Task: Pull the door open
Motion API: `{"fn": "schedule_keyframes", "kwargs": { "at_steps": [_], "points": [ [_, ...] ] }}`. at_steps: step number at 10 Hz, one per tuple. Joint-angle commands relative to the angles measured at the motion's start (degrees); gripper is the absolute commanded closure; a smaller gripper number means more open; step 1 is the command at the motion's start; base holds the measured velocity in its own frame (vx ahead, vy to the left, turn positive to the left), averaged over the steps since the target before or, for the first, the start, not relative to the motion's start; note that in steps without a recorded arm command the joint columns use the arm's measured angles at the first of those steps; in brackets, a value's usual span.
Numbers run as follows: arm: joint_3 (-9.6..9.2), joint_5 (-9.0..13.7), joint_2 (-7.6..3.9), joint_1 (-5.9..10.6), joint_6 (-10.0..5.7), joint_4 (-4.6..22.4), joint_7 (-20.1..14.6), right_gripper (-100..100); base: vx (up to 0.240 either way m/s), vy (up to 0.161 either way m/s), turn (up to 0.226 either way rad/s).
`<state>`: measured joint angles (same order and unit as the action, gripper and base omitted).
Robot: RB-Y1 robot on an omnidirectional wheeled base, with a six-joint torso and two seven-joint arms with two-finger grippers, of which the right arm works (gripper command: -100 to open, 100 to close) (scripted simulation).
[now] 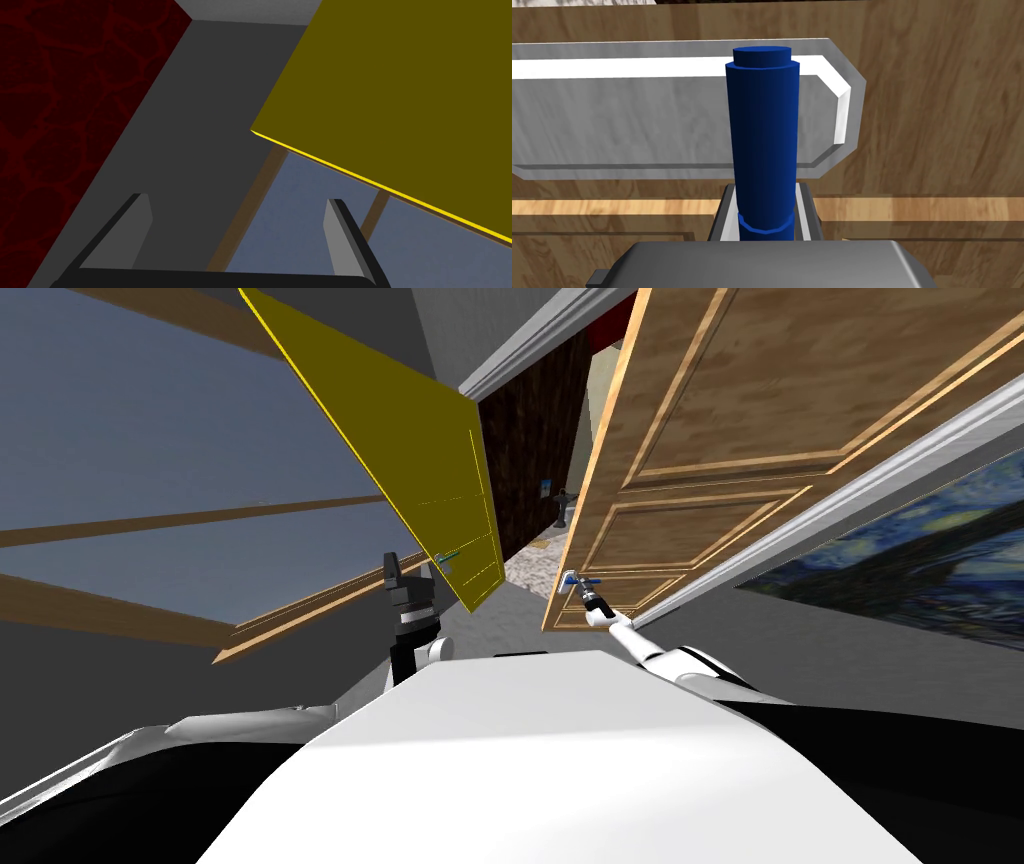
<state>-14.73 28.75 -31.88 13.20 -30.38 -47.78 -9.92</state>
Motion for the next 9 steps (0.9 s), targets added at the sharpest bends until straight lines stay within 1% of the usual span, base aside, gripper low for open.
{"fn": "schedule_keyframes", "kwargs": {
  "at_steps": [1, 3, 4, 5, 7, 8, 9],
  "points": [
    [-1.13, -0.02, -0.82, -0.34, -0.45, -0.62, -0.94, 100, -0.211, -0.106, 0.101],
    [-2.41, -0.01, -1.66, -0.88, -0.8, -1.55, -1.89, 100, -0.215, -0.078, 0.089],
    [-2.09, -0.02, -1.39, -0.72, -0.59, -1.53, -1.58, 100, -0.091, -0.03, 0.029],
    [-3.43, 0.28, -2.19, -1.38, -1.18, -2.15, -2.23, 100, -0.119, -0.05, 0.092],
    [-4.99, 0.8, -3.52, -2.06, -2.08, -3.03, -3.04, 100, -0.17, -0.111, 0.121],
    [-5.9, 1.11, -4.29, -2.46, -2.61, -3.54, -3.51, 100, -0.202, -0.038, 0.14],
    [-6.37, 1.27, -4.69, -2.66, -2.89, -3.8, -3.75, 100, -0.207, -0.064, 0.068]
  ]
}}
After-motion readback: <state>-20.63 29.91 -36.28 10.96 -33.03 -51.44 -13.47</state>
